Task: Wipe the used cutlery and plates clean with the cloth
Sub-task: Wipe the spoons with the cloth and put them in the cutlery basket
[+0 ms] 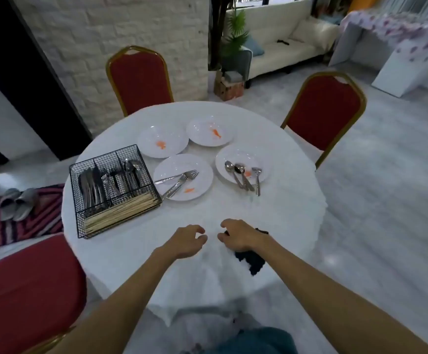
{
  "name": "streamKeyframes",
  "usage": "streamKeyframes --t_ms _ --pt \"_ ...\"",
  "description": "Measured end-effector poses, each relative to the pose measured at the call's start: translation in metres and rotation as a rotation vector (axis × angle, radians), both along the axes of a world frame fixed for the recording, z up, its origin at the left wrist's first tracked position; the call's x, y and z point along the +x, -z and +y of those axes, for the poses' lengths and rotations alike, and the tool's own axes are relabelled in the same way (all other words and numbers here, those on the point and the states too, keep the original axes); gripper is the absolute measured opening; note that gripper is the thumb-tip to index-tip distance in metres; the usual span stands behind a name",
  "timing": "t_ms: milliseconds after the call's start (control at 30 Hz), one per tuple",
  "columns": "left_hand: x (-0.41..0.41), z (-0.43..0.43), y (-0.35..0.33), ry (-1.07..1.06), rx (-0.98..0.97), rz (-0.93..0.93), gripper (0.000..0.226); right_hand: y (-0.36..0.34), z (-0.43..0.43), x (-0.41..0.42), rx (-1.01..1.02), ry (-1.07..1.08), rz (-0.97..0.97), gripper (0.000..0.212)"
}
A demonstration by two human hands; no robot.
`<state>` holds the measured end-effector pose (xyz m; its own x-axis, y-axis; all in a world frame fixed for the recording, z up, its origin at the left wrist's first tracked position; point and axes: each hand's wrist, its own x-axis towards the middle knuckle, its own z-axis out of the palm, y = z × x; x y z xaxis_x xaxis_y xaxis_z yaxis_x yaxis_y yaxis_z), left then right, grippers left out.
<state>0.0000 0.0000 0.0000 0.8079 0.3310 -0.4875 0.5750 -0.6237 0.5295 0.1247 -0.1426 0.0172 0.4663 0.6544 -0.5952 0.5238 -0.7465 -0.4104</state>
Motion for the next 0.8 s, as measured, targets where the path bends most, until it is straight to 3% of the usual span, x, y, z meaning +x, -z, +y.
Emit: streamKeyframes --t_ms 100,233,433,800 --pt "0.004 -0.003 0.019 -0.026 -0.024 0.052 0.048 0.022 -0.012 0.006 -0.090 -0.096 -0.107 0.033" --pt "0.008 -0.007 0.053 -0.071 0.022 0.115 0.057 0.069 -0.031 0.009 -0.165 -0.177 -0.181 0.064" --pt "0.027 -0.019 0.082 -0.089 0.198 0.198 0.067 0.091 -0.028 0.014 -0.128 -0.245 -0.314 0.079" --pt "0.066 -0.028 0.085 -0.052 0.321 0.423 0.071 0.102 -0.028 0.028 0.002 -0.230 -0.319 0.078"
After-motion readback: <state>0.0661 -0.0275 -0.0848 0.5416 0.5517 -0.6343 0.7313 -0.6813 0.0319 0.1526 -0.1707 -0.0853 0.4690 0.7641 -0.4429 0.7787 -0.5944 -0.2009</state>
